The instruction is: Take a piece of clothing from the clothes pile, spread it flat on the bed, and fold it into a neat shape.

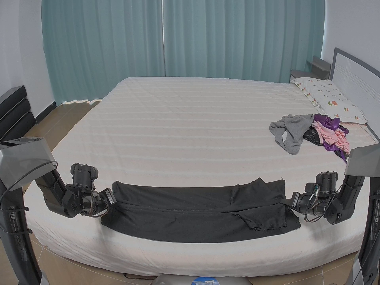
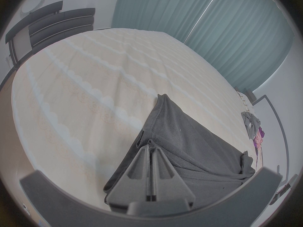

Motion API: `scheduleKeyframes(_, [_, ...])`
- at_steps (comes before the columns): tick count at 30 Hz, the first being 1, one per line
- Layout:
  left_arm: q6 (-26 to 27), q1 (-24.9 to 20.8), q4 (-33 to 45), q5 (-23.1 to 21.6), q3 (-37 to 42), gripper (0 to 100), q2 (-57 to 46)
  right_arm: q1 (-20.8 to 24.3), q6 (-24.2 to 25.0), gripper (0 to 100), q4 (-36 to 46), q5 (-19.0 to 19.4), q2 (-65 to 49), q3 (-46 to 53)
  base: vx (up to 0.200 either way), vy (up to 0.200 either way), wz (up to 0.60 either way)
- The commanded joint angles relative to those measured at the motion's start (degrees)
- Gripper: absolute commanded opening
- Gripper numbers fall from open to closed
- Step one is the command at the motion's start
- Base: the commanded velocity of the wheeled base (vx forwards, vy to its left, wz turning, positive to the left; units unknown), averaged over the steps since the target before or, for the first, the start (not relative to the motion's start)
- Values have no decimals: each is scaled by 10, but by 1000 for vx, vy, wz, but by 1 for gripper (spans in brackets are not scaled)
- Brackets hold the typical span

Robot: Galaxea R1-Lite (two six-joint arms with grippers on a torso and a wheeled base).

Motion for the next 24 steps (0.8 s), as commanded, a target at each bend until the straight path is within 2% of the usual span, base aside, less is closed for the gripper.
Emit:
scheduleKeyframes(1, [-1,0,0,0,-1,0,6,1,0,0,0,0,8,0,0,0,0])
scheduleKeyframes(2, [-1,0,0,0,0,100,6,1,-1,100,1,0,10,0,0,0,0])
scheduleKeyframes(13, [-3,4,0,-1,0,100,-12,-8,1,100,7,3,-27,1,0,0,0])
scheduleKeyframes(18, [-16,15,-3,-10,-31,100,-16,-21,15,100,7,3,-38,-10,0,0,0])
scheduleKeyframes(21, [-69,18,-8,-10,-109,100,41,-28,40,100,9,2,-34,-26,0,0,0])
scheduleKeyframes(24, [-75,18,-3,-10,-153,100,80,-29,50,100,9,2,-32,-30,0,0,0])
